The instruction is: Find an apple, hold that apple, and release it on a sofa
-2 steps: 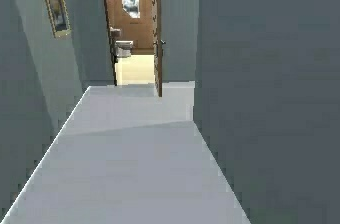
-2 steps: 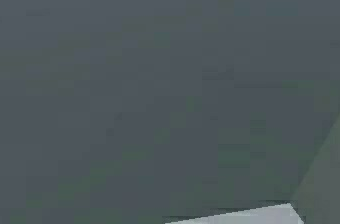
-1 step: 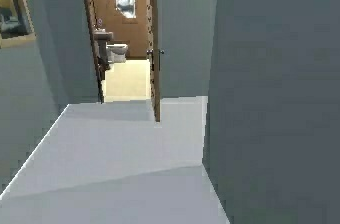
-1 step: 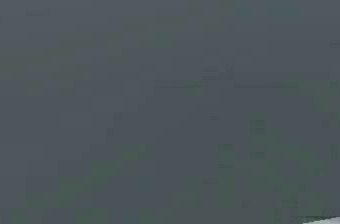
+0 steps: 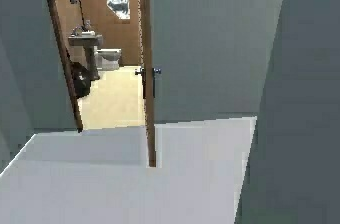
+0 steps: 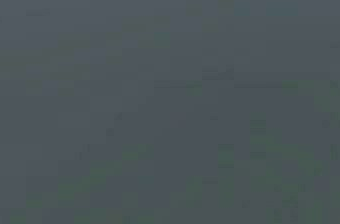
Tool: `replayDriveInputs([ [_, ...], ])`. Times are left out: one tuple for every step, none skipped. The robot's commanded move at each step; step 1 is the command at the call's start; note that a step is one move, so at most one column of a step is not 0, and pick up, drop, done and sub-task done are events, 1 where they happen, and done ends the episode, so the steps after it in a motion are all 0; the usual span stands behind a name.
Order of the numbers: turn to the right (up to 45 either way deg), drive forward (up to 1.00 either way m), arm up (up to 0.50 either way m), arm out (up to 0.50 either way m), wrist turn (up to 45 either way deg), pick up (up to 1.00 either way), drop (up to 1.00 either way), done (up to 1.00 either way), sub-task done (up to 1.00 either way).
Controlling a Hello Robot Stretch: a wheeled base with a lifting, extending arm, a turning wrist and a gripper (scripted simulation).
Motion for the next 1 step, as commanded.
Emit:
replayDriveInputs([
  [0.0, 0.85, 0.00, 0.00, 0.0, 0.00, 0.00, 0.00, 0.00],
])
